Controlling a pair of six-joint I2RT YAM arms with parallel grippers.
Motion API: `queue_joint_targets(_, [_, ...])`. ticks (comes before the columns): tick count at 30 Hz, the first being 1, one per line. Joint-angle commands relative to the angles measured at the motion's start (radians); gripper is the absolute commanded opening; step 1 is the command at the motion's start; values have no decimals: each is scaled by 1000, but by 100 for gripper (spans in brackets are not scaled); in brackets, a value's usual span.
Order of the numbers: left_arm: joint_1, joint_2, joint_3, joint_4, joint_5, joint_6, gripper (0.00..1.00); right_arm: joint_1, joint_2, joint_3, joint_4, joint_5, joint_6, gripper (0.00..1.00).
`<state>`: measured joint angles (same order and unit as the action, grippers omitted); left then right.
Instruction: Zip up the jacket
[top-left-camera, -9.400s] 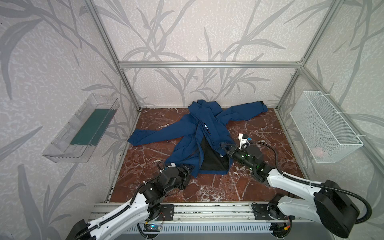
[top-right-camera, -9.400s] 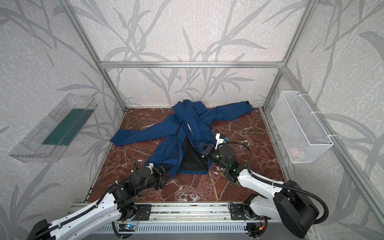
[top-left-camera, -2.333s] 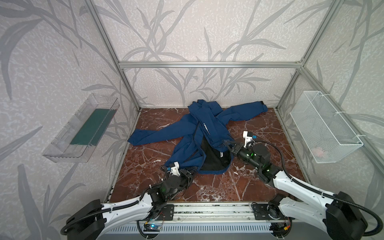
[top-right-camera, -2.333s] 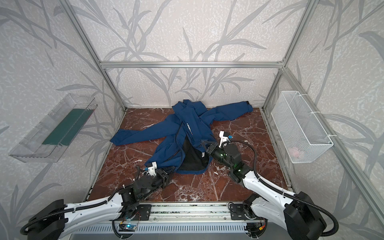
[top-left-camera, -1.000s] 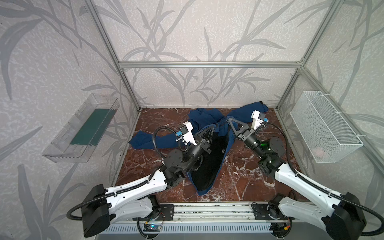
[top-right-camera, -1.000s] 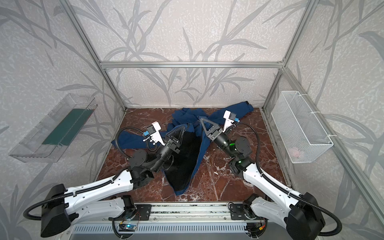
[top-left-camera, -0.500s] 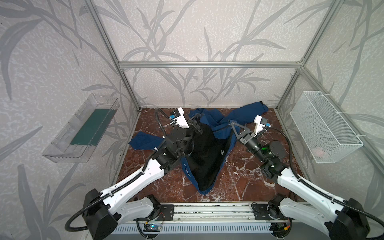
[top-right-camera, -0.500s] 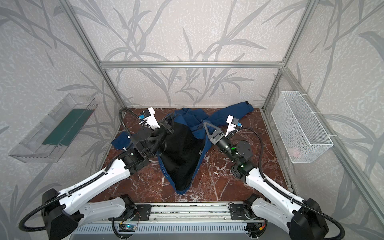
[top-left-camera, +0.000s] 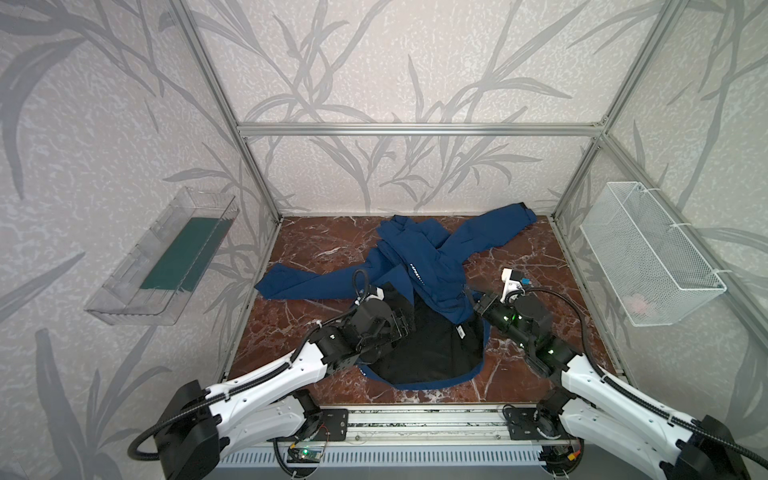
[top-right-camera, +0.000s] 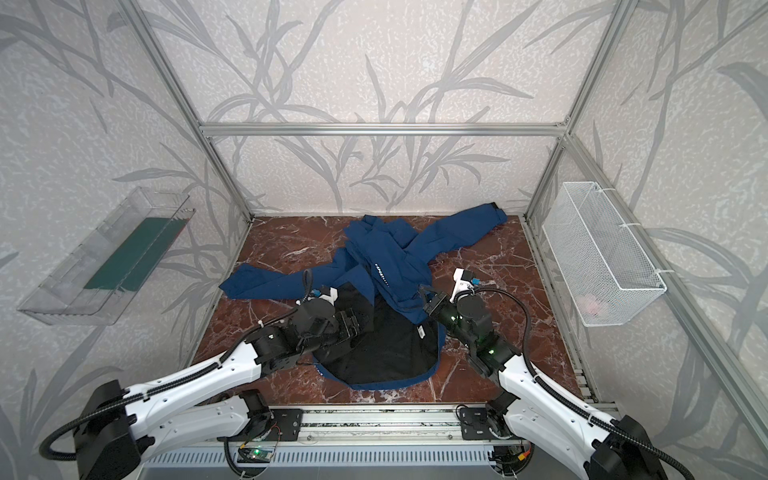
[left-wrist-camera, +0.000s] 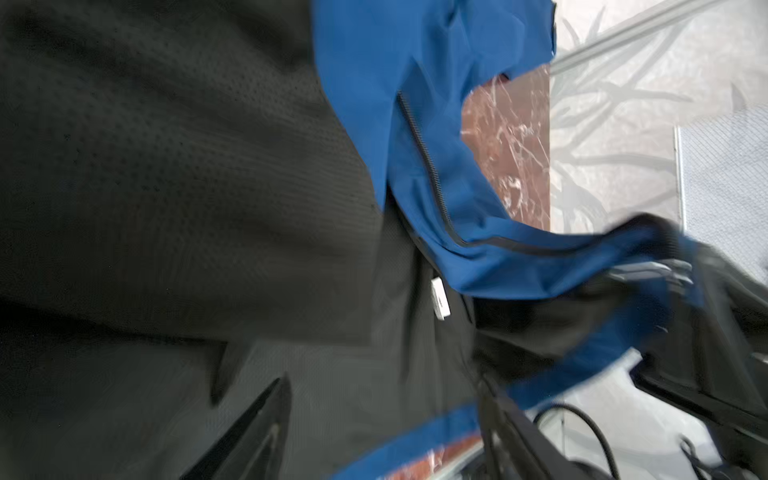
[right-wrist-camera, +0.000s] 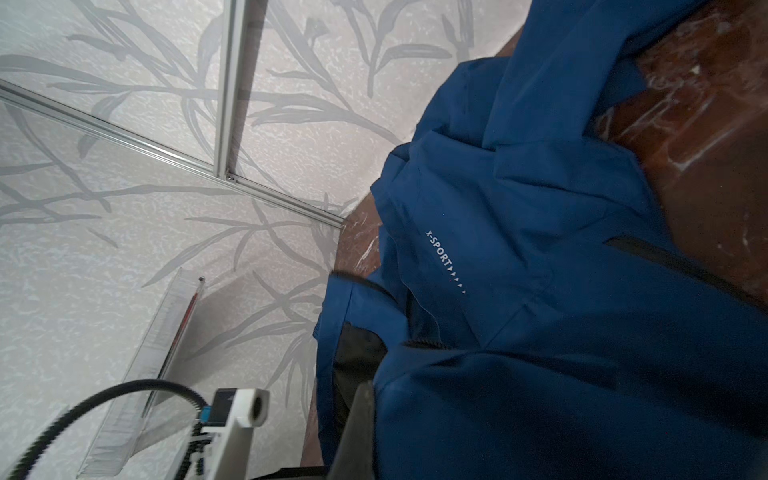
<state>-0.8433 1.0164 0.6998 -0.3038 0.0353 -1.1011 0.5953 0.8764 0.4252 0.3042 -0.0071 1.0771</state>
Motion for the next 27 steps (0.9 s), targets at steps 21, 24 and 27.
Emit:
queue_joint_targets(21, [556, 515, 636, -373, 339, 1114, 86, -68, 68, 123, -38, -114, -112, 0])
queue_joint_targets(24, [554, 720, 789, -495, 340, 1164, 81, -72, 85, 135, -23, -127, -104, 0])
queue_joint_targets(27, [551, 837, 852, -535, 275, 1196, 80, -76, 75, 162, -50, -129, -120, 0])
